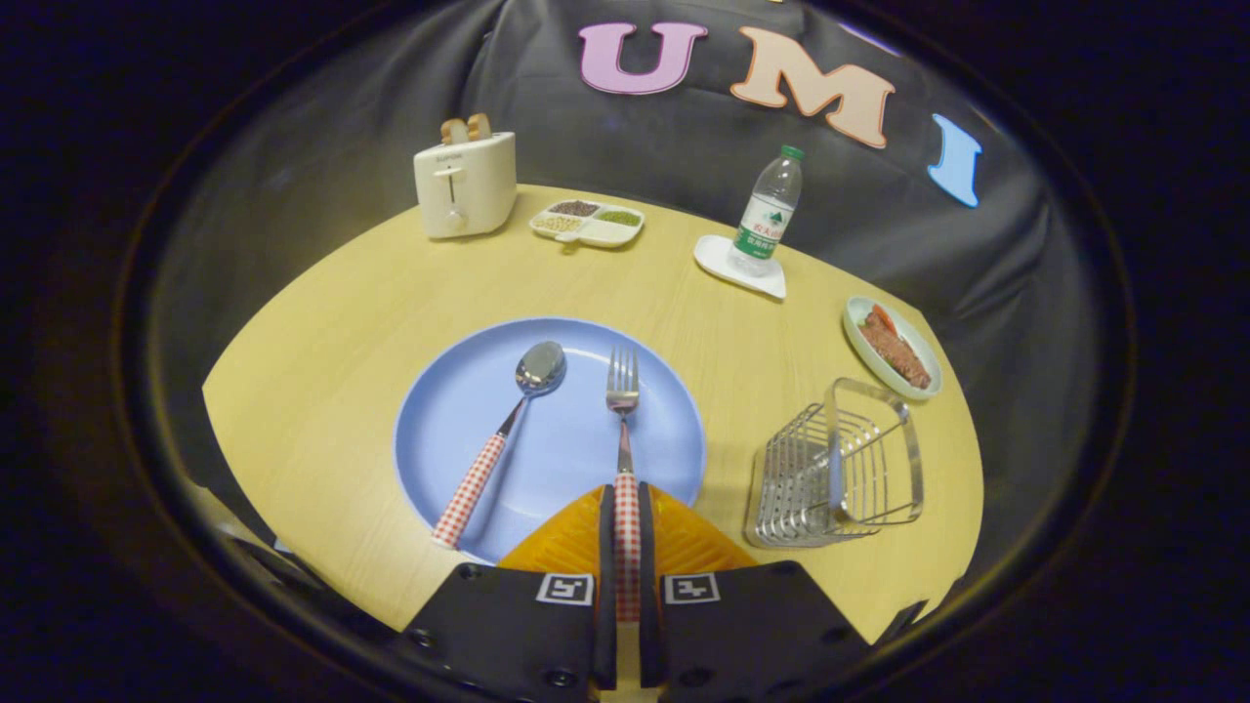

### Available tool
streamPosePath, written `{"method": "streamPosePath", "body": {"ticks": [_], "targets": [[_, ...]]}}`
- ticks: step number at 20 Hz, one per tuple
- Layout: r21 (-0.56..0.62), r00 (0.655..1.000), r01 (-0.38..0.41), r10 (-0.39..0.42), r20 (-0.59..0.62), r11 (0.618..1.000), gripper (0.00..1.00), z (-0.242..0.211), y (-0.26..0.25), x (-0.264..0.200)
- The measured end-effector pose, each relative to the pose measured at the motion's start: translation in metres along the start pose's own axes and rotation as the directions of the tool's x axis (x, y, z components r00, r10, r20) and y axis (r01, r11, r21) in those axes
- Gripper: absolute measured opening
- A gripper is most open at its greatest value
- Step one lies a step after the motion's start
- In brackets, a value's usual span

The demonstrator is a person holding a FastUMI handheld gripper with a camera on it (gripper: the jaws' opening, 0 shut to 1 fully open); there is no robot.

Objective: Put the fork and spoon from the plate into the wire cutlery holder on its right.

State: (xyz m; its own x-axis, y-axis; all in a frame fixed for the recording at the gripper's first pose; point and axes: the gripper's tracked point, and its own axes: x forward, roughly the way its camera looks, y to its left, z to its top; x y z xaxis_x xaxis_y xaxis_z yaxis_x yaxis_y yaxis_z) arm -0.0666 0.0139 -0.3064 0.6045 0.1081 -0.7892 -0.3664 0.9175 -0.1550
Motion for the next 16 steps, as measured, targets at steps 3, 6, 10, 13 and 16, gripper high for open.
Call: {"method": "streamPosePath", "body": {"ticks": [3,6,10,13,16], "targets": [[-0.007,1.000,-0.030,0.030,0.002,1.000,0.12,0.010,-0.013,-0.014],[0.001,0.998,-0.059,0.059,-0.014,0.998,0.12,0.017,-0.028,-0.025],[0.005,0.995,-0.096,0.096,-0.018,0.995,0.12,0.030,-0.053,-0.044],[-0.032,0.996,-0.086,0.085,-0.038,0.996,0.12,0.032,-0.083,-0.055],[-0.029,0.994,-0.083,0.080,-0.074,0.996,0.12,0.028,-0.112,-0.063]]}}
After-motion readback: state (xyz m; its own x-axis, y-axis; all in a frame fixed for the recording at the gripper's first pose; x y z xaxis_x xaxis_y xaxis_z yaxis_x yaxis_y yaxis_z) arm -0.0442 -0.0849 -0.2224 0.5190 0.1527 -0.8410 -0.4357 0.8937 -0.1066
